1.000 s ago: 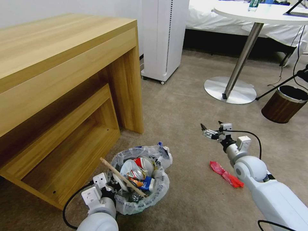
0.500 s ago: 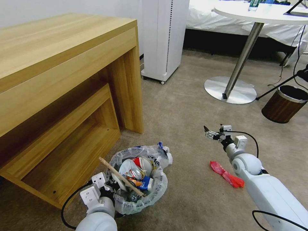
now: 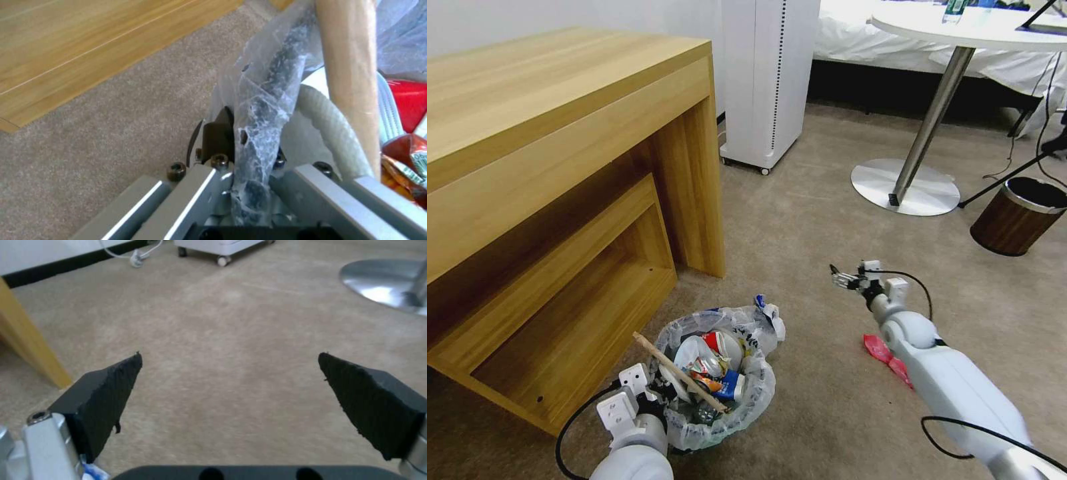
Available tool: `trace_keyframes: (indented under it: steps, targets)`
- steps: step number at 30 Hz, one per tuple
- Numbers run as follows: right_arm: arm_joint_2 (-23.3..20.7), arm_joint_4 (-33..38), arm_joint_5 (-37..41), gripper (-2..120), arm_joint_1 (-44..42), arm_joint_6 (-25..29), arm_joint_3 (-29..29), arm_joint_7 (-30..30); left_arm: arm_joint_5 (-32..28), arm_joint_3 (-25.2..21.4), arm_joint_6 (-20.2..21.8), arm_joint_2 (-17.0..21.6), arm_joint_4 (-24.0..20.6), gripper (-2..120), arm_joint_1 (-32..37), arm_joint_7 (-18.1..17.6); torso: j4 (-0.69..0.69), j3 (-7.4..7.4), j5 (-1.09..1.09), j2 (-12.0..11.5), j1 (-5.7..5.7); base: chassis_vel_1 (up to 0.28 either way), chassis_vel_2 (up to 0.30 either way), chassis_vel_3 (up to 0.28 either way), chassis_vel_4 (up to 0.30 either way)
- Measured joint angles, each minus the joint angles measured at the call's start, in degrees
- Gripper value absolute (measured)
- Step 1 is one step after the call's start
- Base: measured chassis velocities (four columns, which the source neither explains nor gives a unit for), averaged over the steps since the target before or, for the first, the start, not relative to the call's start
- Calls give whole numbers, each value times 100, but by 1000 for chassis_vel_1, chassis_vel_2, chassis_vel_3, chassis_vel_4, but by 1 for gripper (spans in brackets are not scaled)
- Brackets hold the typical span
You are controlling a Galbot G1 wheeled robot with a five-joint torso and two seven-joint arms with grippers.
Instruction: Pick up the trash bin and place the garbage on the floor into it.
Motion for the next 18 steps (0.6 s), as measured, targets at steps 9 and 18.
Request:
trace_keyframes:
  steps: [9, 18]
  targets:
    - [597, -413, -172, 100, 211, 89, -242, 68, 3, 5, -21, 9, 32, 0, 17, -10, 2, 0, 0, 0, 0, 0, 0, 0, 0]
    - [1201, -1155, -365, 100, 243, -459, -769, 410, 174, 23, -69, 3, 152, 0, 67, -11, -1, 0, 0, 0, 0, 0, 0, 0, 0]
